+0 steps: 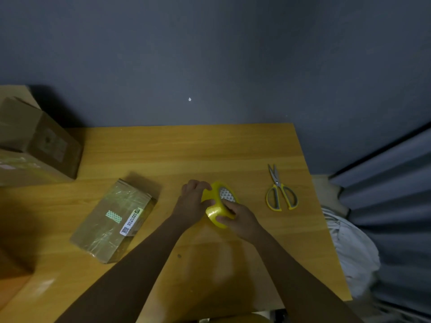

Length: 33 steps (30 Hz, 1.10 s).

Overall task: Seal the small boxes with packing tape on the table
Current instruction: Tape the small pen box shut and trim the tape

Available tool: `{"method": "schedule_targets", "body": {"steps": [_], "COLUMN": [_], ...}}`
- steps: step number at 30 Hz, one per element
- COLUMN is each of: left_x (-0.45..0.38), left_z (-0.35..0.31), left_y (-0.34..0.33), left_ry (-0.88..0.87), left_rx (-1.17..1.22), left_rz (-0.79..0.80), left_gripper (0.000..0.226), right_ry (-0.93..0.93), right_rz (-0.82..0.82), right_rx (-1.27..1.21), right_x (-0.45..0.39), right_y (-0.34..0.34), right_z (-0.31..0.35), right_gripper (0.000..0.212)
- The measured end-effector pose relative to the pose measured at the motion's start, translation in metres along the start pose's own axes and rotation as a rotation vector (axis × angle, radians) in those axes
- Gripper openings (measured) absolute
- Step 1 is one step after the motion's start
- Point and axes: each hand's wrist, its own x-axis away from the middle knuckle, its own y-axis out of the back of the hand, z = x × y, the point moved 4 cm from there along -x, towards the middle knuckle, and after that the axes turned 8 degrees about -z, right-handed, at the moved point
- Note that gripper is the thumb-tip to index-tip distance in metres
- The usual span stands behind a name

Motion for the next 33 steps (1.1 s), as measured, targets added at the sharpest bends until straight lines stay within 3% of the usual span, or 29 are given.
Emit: {"method": "schedule_targets", "body": {"steps": [6, 11, 16, 26, 33], "left_x": [-0.003, -0.002, -0.01, -0.008, -0.008], "left_z": [-0.015, -0.02, -0.028, -0.032, -0.032], "left_y": [-0.003, -0.004, 0.003, 0.0, 0.003], "left_ry": [-0.037, -0.049, -0.019, -0.028, 0.009], "left_rx": [-0.009, -0.051, -0.087, -0.076, -0.066], "left_rz": [0.012, 0.015, 0.013, 0.02, 0.022], "left_gripper": [0.028, 0.015, 0.031, 0.017, 0.028], "right_ry": [-0.046, -0.052, -0.064, -0.072, -0.078], "right_rz": [-0.031, -0.005, 0.017, 0.025, 0.038], "right_rx": [-0.139, -0.183, -0.252, -0.325, -0.356], "right_x": [0.0, -0.001, -0.003, -0.004, -0.002], "right_y": [0.0, 0.007, 0.011, 0.014, 0.016], "right_z": [-0.008, -0.007, -0.006, -0.004, -0.004], "right_gripper": [0.071, 0.054, 0.048, 0.047, 0.049]}}
